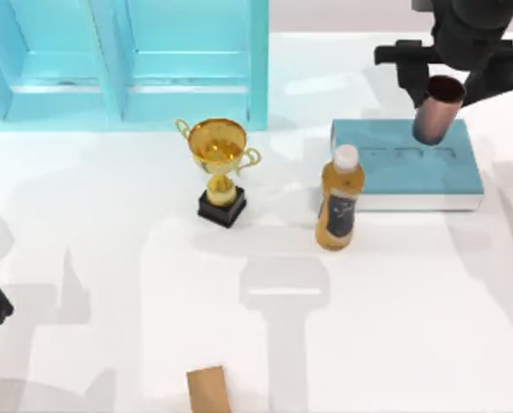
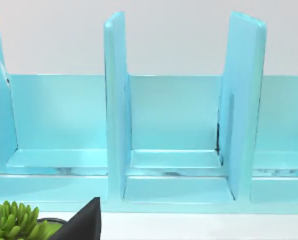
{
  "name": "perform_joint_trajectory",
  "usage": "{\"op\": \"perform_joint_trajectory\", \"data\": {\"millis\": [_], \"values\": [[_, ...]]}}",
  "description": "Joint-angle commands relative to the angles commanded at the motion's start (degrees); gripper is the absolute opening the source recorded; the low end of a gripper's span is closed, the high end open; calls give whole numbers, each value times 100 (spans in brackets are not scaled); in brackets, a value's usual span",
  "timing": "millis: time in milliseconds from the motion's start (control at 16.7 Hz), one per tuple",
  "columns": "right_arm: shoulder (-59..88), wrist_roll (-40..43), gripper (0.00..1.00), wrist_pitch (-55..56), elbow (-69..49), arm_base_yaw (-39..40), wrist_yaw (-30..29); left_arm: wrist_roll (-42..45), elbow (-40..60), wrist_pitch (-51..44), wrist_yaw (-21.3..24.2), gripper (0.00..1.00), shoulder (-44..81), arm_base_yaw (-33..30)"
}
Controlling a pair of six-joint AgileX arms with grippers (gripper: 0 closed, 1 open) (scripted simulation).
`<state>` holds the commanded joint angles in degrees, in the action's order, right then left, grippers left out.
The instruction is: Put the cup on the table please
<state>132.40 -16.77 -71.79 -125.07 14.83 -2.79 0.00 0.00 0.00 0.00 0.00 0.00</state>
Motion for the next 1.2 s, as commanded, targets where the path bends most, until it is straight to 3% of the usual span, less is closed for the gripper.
{"op": "perform_joint_trajectory", "data": {"millis": [540,1200], "values": [[-192,-42,0,-159,-72,76,-40,0,0,0,0,100,0,0],[-2734,-651,0,900,3506,813,-554,0,0,0,0,100,0,0]]}}
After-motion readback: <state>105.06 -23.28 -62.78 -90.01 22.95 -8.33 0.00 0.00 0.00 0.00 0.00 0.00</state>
